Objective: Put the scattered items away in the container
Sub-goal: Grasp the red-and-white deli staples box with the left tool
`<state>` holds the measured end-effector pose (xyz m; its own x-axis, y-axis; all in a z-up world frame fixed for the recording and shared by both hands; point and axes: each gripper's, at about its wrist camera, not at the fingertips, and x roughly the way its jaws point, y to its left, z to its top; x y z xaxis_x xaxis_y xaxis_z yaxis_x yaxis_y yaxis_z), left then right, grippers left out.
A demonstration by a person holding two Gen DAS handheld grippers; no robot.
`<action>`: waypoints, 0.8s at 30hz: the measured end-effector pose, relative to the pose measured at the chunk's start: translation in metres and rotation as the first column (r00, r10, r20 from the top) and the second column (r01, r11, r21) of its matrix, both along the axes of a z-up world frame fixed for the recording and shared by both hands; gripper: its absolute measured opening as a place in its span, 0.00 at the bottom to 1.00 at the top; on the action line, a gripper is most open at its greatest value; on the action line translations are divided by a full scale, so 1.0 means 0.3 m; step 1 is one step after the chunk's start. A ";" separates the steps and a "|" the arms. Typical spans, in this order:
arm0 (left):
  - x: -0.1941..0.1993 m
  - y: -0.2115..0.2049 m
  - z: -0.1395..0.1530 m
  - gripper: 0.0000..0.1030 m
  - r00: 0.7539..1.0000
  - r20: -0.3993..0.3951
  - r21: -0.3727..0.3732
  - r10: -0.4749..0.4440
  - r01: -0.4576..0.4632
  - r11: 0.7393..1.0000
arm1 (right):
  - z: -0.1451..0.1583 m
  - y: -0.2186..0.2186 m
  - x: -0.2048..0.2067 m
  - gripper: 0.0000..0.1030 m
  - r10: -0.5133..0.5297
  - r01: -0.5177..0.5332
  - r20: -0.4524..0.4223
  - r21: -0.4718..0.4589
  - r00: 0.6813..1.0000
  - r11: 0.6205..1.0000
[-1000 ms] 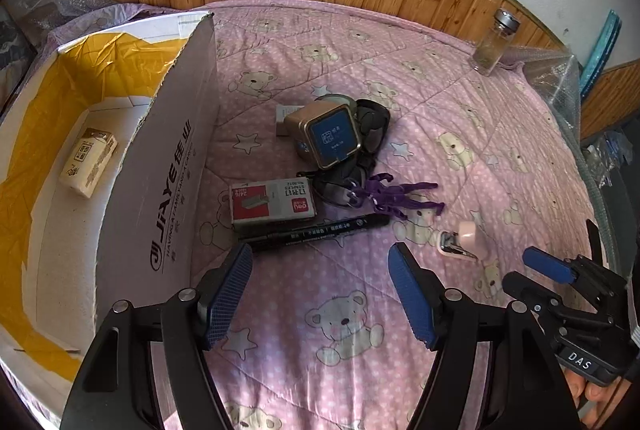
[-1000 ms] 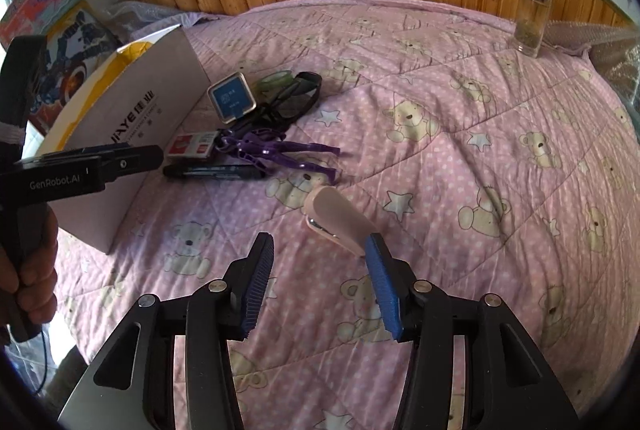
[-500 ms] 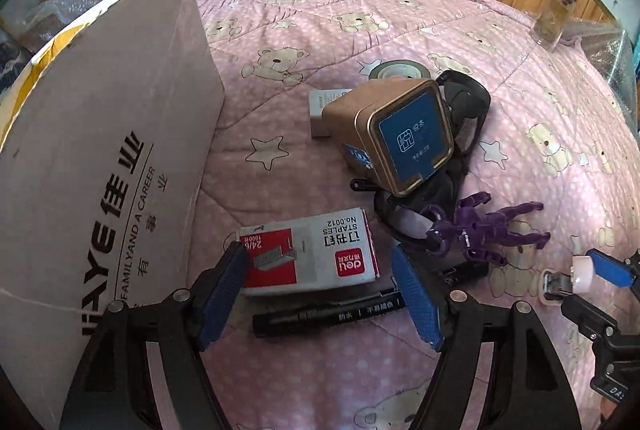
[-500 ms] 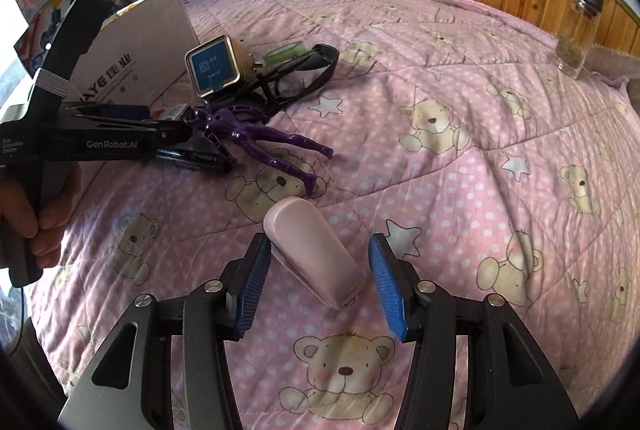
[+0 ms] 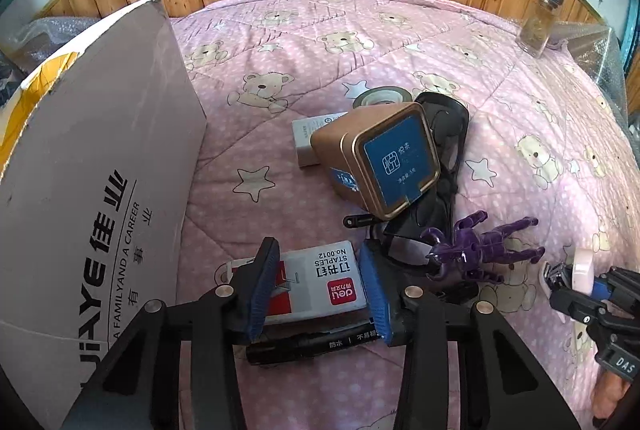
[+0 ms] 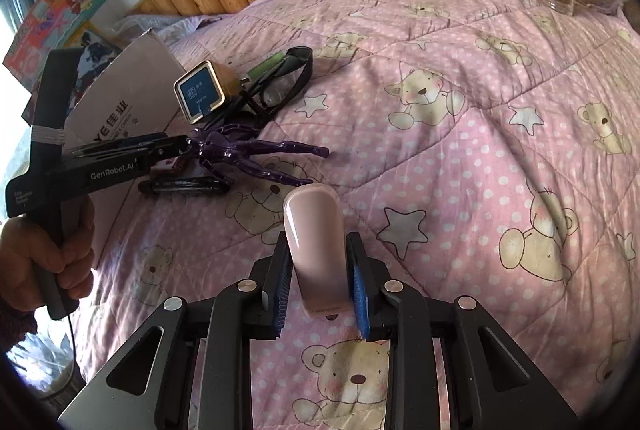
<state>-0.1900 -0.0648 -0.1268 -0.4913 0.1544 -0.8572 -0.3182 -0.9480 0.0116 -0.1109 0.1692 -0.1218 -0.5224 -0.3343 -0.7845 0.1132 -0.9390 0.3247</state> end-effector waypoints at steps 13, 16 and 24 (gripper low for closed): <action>0.013 0.012 -0.051 0.71 0.997 0.076 0.069 -0.010 0.005 0.998 | -0.008 0.028 0.038 0.28 -0.044 0.043 -0.016 -0.028 0.999 0.999; 0.042 0.055 -0.037 0.70 0.996 0.047 0.015 -0.070 0.069 0.998 | -0.009 0.034 0.048 0.28 -0.043 0.043 -0.016 -0.040 0.999 0.998; 0.025 0.055 -0.054 0.73 0.998 0.040 0.031 -0.043 0.042 0.999 | -0.013 0.042 0.045 0.27 -0.056 0.055 -0.011 -0.065 0.998 0.996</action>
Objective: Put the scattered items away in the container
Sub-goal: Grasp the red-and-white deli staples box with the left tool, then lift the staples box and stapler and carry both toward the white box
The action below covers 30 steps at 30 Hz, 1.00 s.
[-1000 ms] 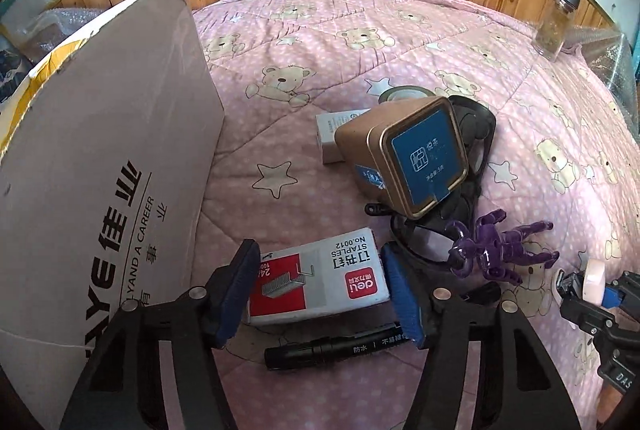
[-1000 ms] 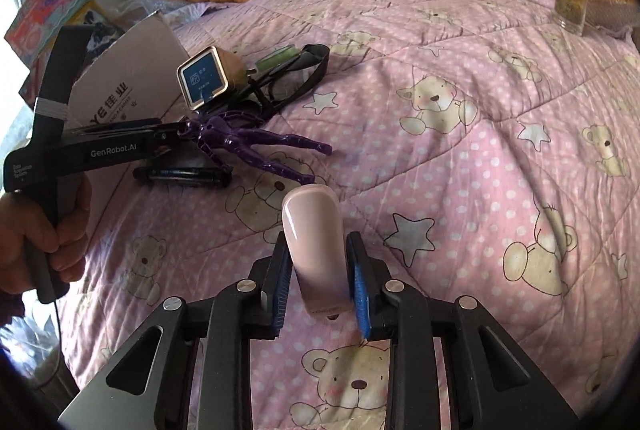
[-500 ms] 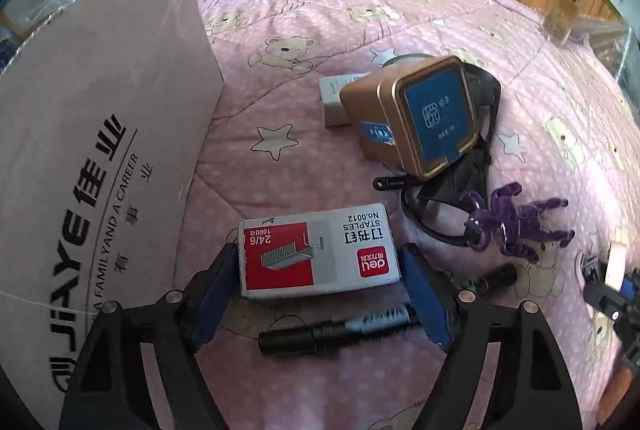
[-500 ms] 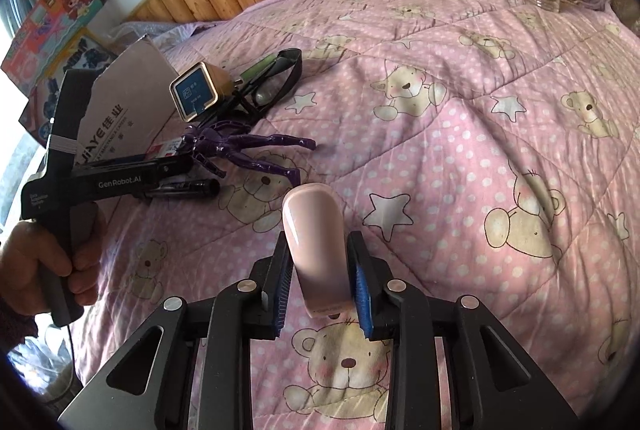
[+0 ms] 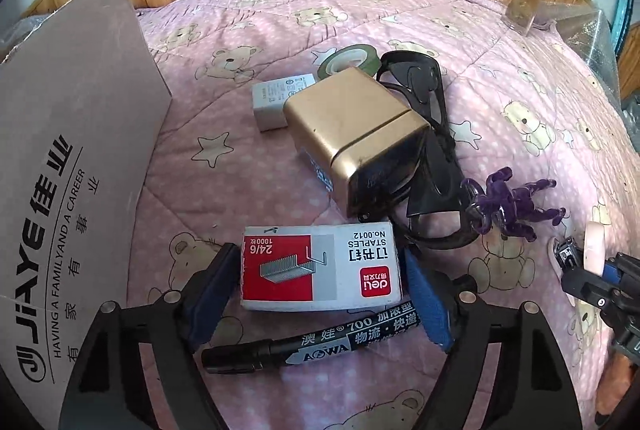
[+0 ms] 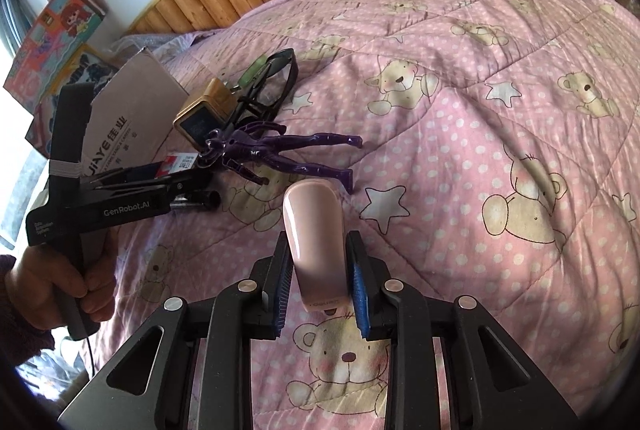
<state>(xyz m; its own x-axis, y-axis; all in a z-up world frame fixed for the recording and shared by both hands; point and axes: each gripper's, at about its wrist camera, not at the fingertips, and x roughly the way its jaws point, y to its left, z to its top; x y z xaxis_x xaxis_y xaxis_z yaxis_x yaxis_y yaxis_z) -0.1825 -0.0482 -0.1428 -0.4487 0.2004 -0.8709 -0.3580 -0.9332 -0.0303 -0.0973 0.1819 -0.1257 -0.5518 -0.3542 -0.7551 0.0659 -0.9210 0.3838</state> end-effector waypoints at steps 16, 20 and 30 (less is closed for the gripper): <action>0.116 -0.082 0.110 0.67 1.000 -0.021 0.081 0.005 -0.004 0.997 | 0.065 -0.027 0.074 0.26 -0.064 0.066 0.017 -0.104 0.998 0.992; 0.159 -0.091 0.143 0.67 1.000 -0.028 0.110 -0.002 0.005 0.994 | 0.085 -0.075 0.112 0.26 -0.061 0.062 0.016 -0.095 0.998 0.993; 0.332 -0.139 0.222 0.67 0.998 -0.049 0.165 -0.028 0.036 0.986 | 0.138 -0.191 0.241 0.26 -0.042 0.042 0.004 -0.062 0.999 0.997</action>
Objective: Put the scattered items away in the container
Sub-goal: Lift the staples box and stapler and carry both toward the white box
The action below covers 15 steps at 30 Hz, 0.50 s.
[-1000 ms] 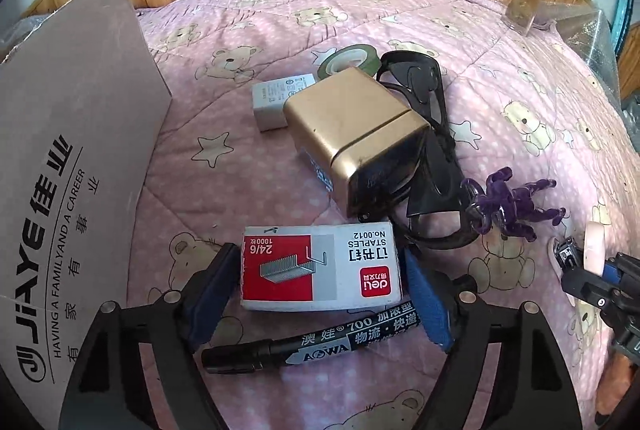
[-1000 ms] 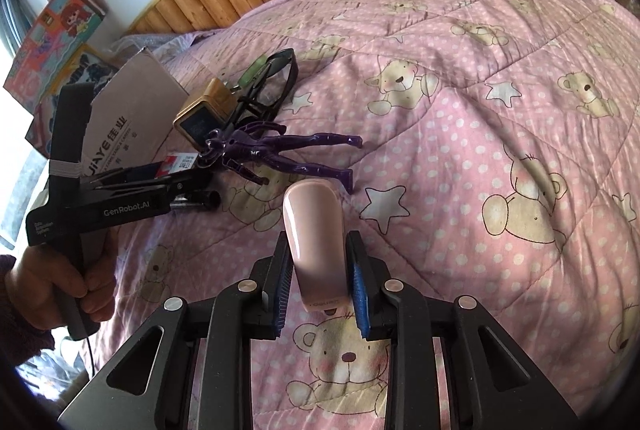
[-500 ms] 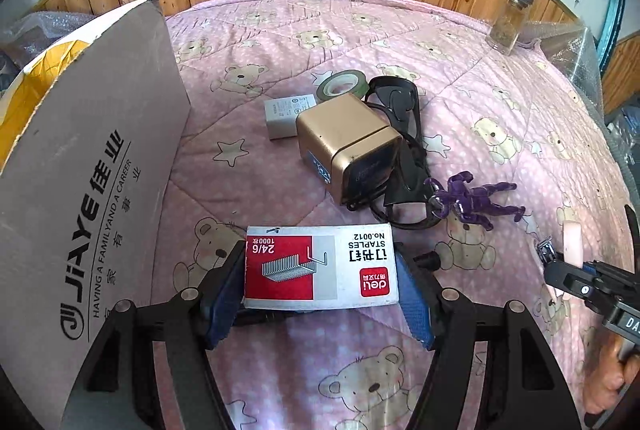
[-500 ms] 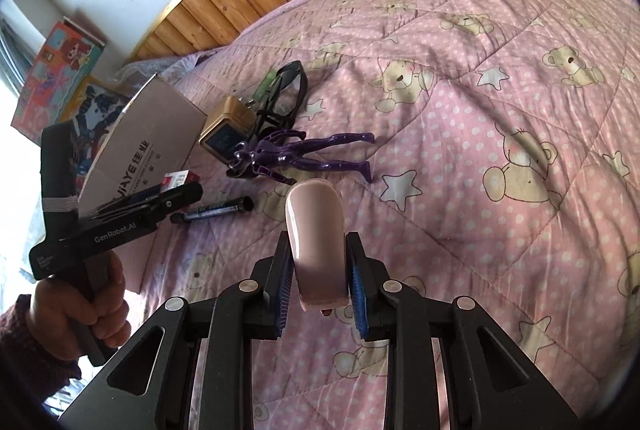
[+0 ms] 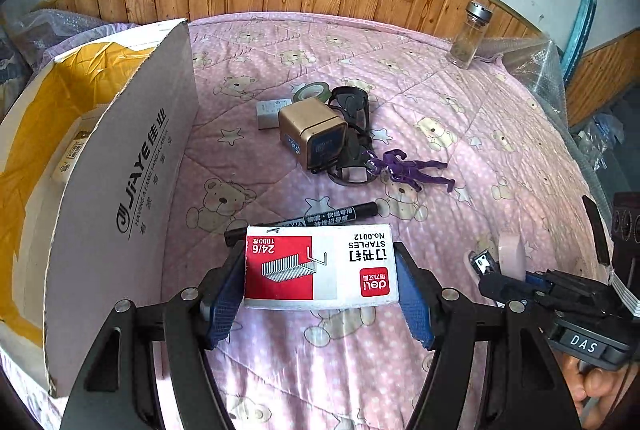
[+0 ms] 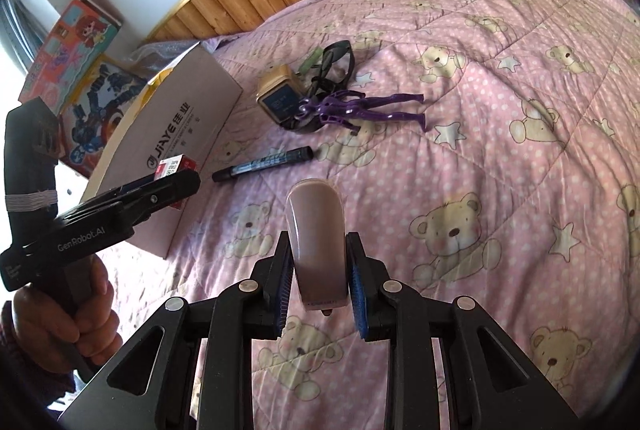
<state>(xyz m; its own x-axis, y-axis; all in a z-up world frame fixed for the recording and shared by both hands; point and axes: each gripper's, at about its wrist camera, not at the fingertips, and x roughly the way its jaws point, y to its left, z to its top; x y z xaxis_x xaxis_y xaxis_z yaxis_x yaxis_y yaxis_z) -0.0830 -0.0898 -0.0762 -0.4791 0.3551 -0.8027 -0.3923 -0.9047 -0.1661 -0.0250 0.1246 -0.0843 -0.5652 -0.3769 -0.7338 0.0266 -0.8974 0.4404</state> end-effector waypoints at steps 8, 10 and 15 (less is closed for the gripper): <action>0.121 -0.073 0.056 0.67 1.000 -0.021 0.048 -0.002 0.003 0.999 | 0.044 -0.113 0.099 0.26 0.029 -0.029 -0.015 0.022 0.999 0.999; 0.149 -0.089 0.068 0.67 1.000 -0.027 0.059 -0.001 0.003 0.998 | 0.061 -0.142 0.121 0.26 0.038 -0.037 -0.023 0.030 0.999 0.999; 0.211 -0.128 0.106 0.67 0.999 -0.054 0.093 -0.004 0.009 0.996 | 0.105 -0.211 0.172 0.26 0.059 -0.057 -0.048 0.054 0.997 0.997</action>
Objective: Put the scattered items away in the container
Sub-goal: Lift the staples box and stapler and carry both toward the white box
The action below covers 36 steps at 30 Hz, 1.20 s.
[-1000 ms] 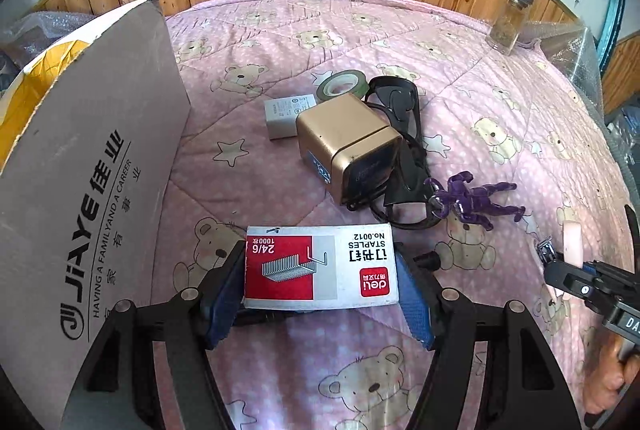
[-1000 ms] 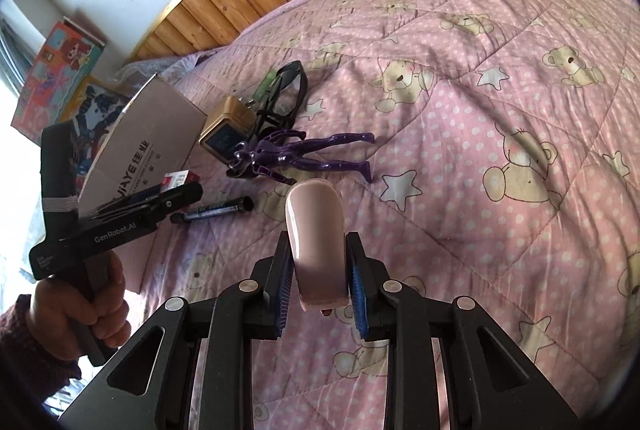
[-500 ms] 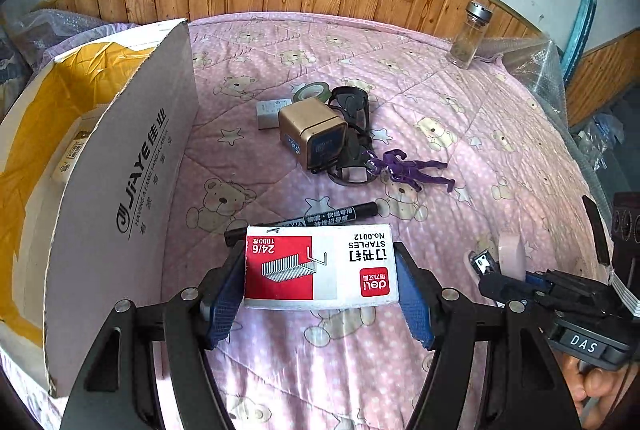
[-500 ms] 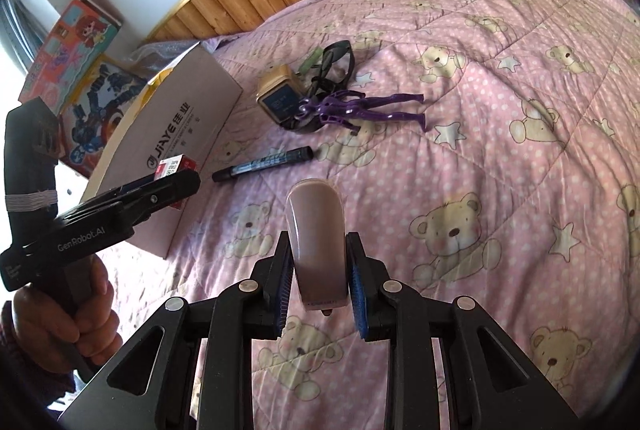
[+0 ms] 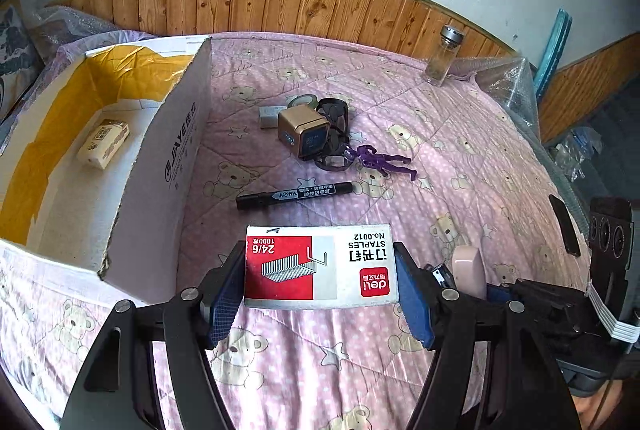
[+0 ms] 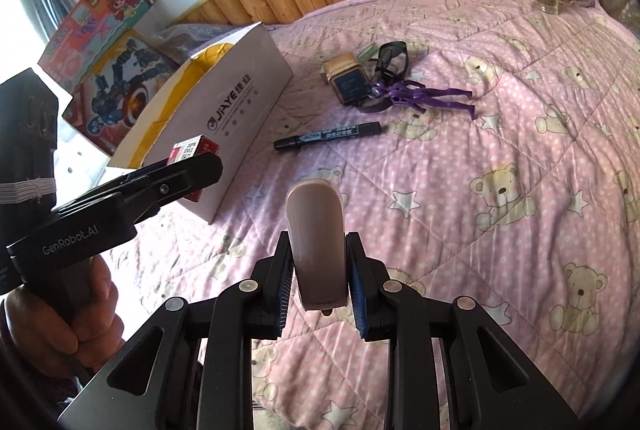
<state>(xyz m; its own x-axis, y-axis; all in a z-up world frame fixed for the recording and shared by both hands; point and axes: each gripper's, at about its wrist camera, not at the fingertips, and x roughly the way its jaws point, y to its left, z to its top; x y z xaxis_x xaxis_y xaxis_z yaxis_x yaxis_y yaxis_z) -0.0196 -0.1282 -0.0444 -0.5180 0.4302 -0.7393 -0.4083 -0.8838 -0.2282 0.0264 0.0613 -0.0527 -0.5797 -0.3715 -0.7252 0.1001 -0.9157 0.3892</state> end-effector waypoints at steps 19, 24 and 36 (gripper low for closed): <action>0.209 -0.233 0.130 0.67 0.994 -0.096 0.126 0.058 -0.046 0.991 | 0.139 -0.254 0.161 0.26 0.108 -0.100 -0.091 0.085 0.990 0.991; 0.246 -0.293 0.140 0.67 0.991 -0.101 0.150 0.083 -0.067 0.986 | 0.160 -0.323 0.183 0.26 0.149 -0.139 -0.101 0.102 0.984 0.985; 0.266 -0.444 0.185 0.67 0.978 -0.116 0.210 0.175 -0.149 0.966 | 0.267 -0.494 0.170 0.26 0.257 -0.234 -0.155 0.151 0.954 0.960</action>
